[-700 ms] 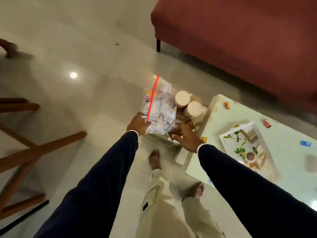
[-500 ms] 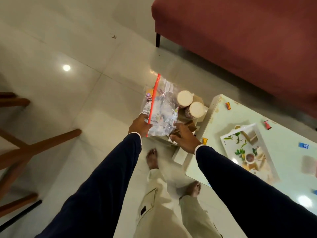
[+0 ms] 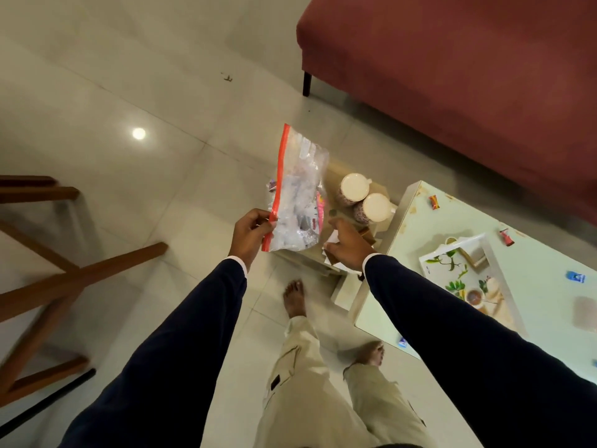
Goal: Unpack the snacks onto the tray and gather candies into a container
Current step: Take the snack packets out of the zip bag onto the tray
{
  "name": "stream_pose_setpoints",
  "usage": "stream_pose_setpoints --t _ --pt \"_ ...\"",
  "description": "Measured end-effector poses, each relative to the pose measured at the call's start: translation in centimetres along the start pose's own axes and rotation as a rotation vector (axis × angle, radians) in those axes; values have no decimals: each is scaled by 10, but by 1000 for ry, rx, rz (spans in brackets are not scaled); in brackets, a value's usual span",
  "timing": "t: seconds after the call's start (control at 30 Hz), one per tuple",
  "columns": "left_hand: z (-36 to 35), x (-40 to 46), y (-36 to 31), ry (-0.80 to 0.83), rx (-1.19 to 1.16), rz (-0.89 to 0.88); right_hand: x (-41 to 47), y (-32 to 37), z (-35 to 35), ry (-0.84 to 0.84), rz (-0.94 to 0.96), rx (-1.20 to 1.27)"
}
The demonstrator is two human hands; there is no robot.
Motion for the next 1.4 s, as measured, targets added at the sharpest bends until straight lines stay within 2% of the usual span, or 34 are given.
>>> stream_pose_setpoints --t 0.1,0.23,0.33,0.43,0.5,0.6,0.67,0.77,0.97,1.03,1.1,1.13,1.27,1.33,1.4 --pt "1 -19 -42 57 33 -118 -6 26 16 -11 50 -23" --pt "0 -42 -103 113 245 -336 -16 67 46 -47 137 -55" --pt "-6 -61 -151 162 429 -505 -38 104 83 -164 250 12" --pt "-22 -97 -205 235 652 -741 -82 135 126 -311 411 98" --pt "-35 -127 -242 282 723 -894 -120 147 159 -427 522 93" --pt "-60 -182 -298 326 720 -1105 -183 158 212 -601 642 -41" --pt "-77 -215 -334 335 635 -1212 -219 159 242 -617 676 -92" --pt "-112 -255 -372 350 530 -1310 -270 141 283 -588 702 21" --pt "-197 -294 -377 222 531 -1355 -334 69 330 -587 609 247" --pt "-225 -311 -371 83 531 -1381 -353 37 340 -628 593 318" --pt "-247 -331 -358 -22 384 -1322 -372 2 352 -678 580 417" --pt "-261 -335 -346 27 294 -1230 -379 -14 356 -694 567 479" --pt "-370 -362 -260 590 214 -670 -415 -84 367 -754 504 714" --pt "-399 -379 -230 669 147 -500 -424 -105 364 -772 474 750" --pt "-419 -395 -214 642 78 -437 -433 -128 361 -801 424 739"
Point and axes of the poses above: each hand's wrist, its own x-axis towards the middle knuckle, its own z-axis out of the back of the hand, y = z × x, the point moved 9 cm from there along x, towards the middle knuckle, and after that the axes turned 5 degrees about -y, right-handed, at the moved point
